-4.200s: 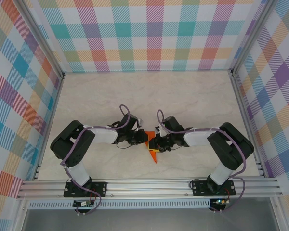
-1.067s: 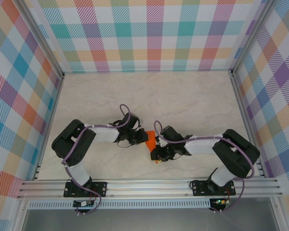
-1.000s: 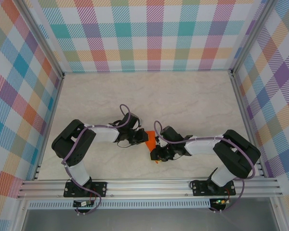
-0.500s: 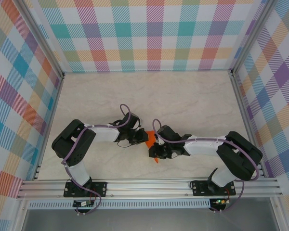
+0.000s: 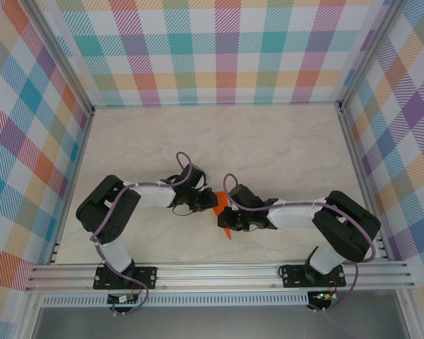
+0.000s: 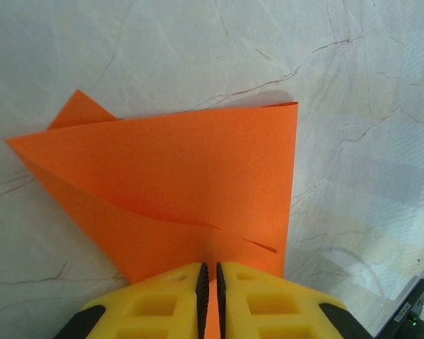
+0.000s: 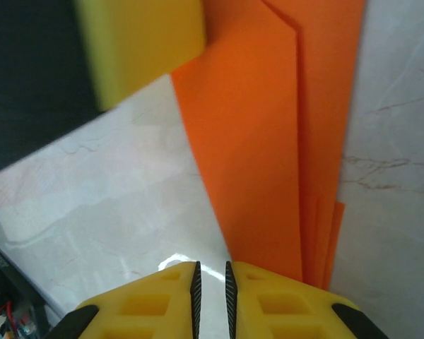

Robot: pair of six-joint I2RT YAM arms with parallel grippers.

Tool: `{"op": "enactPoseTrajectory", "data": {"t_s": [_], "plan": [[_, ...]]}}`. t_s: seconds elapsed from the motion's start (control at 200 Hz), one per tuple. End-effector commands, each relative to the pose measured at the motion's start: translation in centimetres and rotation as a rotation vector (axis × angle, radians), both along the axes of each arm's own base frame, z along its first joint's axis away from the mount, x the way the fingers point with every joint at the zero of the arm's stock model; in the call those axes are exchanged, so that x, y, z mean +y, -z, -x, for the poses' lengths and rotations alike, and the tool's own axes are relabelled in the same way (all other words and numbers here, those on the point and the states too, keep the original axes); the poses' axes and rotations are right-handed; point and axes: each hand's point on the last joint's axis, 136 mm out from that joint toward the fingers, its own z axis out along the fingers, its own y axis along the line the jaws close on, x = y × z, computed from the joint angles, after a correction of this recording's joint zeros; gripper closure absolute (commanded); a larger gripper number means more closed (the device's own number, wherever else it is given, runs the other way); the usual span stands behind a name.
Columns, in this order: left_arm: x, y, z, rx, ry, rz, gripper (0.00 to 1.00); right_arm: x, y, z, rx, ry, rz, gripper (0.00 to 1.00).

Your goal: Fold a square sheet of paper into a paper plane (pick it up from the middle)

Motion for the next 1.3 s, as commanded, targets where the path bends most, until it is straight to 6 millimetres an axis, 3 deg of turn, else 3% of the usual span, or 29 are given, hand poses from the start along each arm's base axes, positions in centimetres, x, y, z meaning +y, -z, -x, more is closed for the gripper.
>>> {"op": "enactPoseTrajectory", "data": {"t_s": [0.0, 0.16, 0.345, 0.49, 0.62, 0.835, 1.15, 1.3], "plan": [[1.4, 1.1, 0.3, 0.007, -0.012, -0.08, 0.82, -1.5, 3.3, 1.9, 0.084, 0.03, 0.038, 0.81], [0.7, -0.8, -0.2, -0.029, 0.01, -0.046, 0.76, -3.1, 4.8, 2.9, 0.12, 0.054, 0.089, 0.82], [0.4, -4.7, -1.5, -0.111, 0.007, -0.006, 0.65, -3.6, 4.4, 3.0, 0.105, 0.032, 0.116, 0.82], [1.5, -6.4, -1.8, -0.157, -0.059, -0.011, 0.59, -3.7, 4.2, 2.9, 0.094, 0.034, 0.122, 0.81], [2.0, -5.8, -1.5, -0.151, -0.105, 0.009, 0.6, -3.6, 4.2, 2.7, 0.093, 0.047, 0.122, 0.81], [0.6, -4.7, -1.8, -0.128, -0.113, 0.099, 0.65, -3.8, 4.1, 2.7, 0.092, 0.05, 0.124, 0.81], [0.6, -1.1, -2.5, -0.097, -0.135, 0.048, 0.66, -3.8, 4.5, 3.1, 0.11, 0.04, 0.125, 0.81], [0.4, -0.8, -2.7, -0.1, -0.131, 0.049, 0.66, -3.7, 4.4, 3.4, 0.115, 0.019, 0.125, 0.81]]}}
